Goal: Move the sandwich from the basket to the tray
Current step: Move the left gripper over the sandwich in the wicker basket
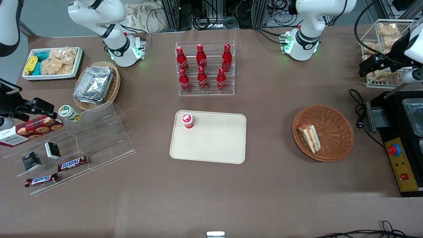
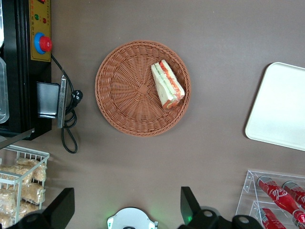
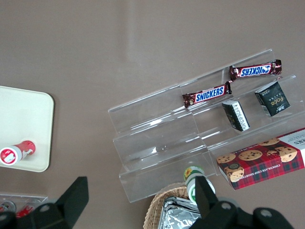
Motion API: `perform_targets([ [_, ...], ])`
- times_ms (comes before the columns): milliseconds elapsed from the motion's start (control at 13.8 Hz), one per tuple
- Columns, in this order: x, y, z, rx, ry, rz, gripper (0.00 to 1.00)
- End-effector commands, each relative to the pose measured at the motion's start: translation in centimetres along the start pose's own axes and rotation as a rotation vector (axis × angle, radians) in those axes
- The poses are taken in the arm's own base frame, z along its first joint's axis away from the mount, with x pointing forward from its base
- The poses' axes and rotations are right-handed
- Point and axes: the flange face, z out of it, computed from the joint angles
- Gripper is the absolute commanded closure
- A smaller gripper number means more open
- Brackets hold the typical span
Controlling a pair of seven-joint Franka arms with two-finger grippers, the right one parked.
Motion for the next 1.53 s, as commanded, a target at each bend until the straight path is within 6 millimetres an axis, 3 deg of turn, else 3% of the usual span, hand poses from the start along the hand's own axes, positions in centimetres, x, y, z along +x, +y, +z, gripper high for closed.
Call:
perform_targets([
  [0, -0.4, -0.1, -0.3, -0.005, 0.01, 0.014, 0.0],
  [291, -0.3, -0.1, -0.1, -0.012, 0.004, 0.01, 0.0],
  [509, 0.8, 0.4, 2.2, 0.007, -0.041, 0.016, 0.0],
  [945, 5.9, 2.6, 9.3, 0.012, -0.082, -0.055, 0.0],
  [1164, 8.0, 5.9, 14.9, 0.029, -0.082, -0.125, 0.0],
  [1455, 9.5, 6.4, 21.8, 0.027, -0.091, -0.183, 0.0],
])
